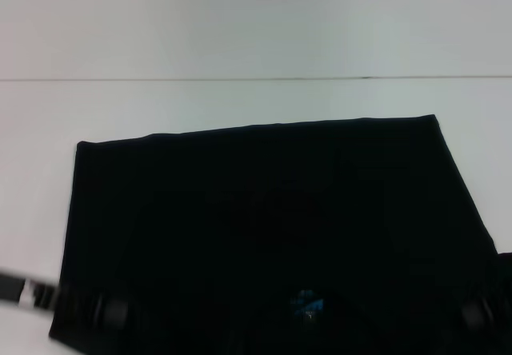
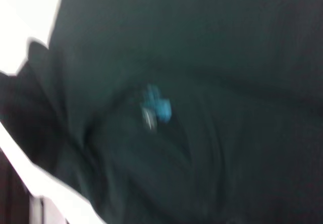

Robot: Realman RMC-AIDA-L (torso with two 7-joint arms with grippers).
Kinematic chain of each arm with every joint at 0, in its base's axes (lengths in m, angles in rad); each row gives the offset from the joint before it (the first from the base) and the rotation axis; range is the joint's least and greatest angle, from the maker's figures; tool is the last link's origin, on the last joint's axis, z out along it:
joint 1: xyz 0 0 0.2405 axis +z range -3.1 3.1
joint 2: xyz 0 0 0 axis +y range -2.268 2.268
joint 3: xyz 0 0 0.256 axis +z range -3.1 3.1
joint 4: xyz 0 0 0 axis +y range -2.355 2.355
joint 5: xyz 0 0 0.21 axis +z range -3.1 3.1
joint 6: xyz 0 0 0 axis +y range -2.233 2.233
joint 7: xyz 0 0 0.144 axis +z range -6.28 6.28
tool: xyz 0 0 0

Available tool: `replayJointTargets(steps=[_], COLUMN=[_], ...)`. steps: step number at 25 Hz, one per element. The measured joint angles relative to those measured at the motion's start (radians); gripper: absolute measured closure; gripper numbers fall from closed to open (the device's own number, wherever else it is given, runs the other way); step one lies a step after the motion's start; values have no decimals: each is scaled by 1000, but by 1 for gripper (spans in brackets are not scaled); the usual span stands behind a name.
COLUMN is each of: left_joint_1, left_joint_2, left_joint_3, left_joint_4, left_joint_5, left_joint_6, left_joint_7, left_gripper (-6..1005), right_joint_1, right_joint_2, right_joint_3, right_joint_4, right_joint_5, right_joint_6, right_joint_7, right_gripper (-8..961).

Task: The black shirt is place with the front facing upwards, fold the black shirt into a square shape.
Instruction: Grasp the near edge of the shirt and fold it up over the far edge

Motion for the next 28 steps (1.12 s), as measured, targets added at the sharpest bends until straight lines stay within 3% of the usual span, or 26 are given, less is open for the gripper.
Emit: replayJointTargets(steps=[7, 12, 14, 23, 25, 28], left_joint_1=[-27, -6, 6, 24, 18, 14], left_joint_2=[30, 29, 20, -43, -59, -71], left_joint_3=[-138, -211, -214, -207, -206, -204], left_joint_4=[-35, -92, -125, -259, -262, -271], left_joint_5=[-169, -283, -341, -551, -570, -598], left_joint_6=[-136, -349, -434, -761, -824, -889], left_joint_7=[-129, -142, -131, 42, 75, 110], left_gripper=[880, 876, 875, 868, 867, 865], right_joint_1=[-2, -30, -35, 0, 14, 33], right_joint_2=[-56, -46, -22, 145, 164, 165], right_joint_3=[199, 245, 246, 238, 238, 238], right_joint_4=[119, 162, 173, 191, 223, 307], right_joint_5=[191, 376, 442, 651, 700, 783], right_joint_6=[133, 264, 341, 712, 765, 824], right_joint_7=[65, 58, 33, -187, -279, -402], right_gripper=[889, 889, 889, 890, 890, 890])
